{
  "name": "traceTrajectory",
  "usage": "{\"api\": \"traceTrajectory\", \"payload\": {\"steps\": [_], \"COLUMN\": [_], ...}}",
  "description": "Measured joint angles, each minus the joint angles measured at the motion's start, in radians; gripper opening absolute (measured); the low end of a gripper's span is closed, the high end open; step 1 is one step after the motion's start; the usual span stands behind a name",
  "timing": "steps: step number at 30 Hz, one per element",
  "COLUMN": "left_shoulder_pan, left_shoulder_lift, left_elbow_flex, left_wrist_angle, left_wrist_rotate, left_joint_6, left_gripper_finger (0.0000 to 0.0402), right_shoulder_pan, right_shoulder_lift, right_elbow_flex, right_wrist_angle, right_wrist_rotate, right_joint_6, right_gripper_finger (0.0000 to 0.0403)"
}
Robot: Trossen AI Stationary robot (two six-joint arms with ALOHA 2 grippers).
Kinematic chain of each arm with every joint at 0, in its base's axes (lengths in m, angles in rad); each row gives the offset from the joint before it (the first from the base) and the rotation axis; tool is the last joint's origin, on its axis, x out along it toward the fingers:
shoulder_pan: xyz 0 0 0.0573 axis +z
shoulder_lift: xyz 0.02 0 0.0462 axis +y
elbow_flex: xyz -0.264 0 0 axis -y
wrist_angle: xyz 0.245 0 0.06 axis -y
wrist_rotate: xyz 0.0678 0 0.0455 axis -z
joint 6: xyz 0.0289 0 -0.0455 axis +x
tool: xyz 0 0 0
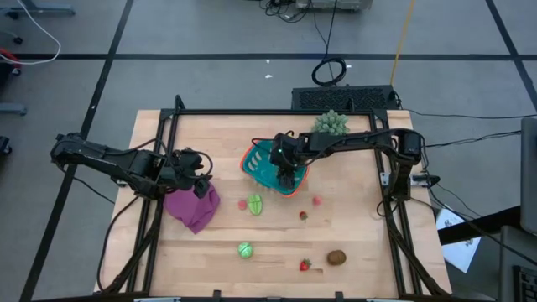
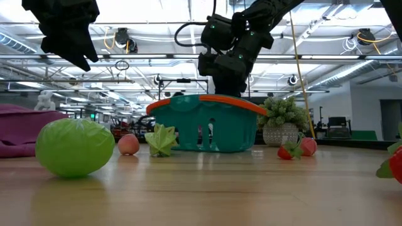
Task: Pick and placing Produce into tupperware
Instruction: Put the top right red strawberry into the blue basket, then put the right pink peach into the blue basket
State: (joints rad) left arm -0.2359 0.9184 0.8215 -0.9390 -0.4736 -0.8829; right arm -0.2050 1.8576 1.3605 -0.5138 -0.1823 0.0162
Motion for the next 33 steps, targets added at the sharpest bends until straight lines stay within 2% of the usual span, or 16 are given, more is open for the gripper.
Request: {"api": "traceTrajectory", "payload": {"steps": [12,21,29,33], "left_shoulder_pan": [0.0,0.0,0.0,0.0], "left_shoulder_lift": [0.0,0.0,0.0,0.0], "left_elbow_flex": [0.0,0.0,0.0,0.0], "left_wrist_angle": [0.0,0.0,0.0,0.001], "left_wrist_rotate": [0.0,0.0,0.0,0.001], "left_joint_6": [0.0,-0.002,-0.014,-0.016], "left_gripper_finger": [0.0253,0.0253,0.0253,0.0253], "right_shoulder_pan": [0.0,0.0,0.006,0.049], "right_shoulder_lift": [0.0,0.0,-0.001,-0.031], "right_elbow_flex": [0.0,0.008,0.141,0.19], "right_wrist_angle": [-0.018,-0.017,-0.078,-0.139], "right_wrist_rotate": [-0.005,-0.001,0.001,0.002], "right_joint_6": [-0.006,-0.038,-0.082,-0.081], "right_gripper_finger": [0.019,0.0192,0.0192,0.0192]}}
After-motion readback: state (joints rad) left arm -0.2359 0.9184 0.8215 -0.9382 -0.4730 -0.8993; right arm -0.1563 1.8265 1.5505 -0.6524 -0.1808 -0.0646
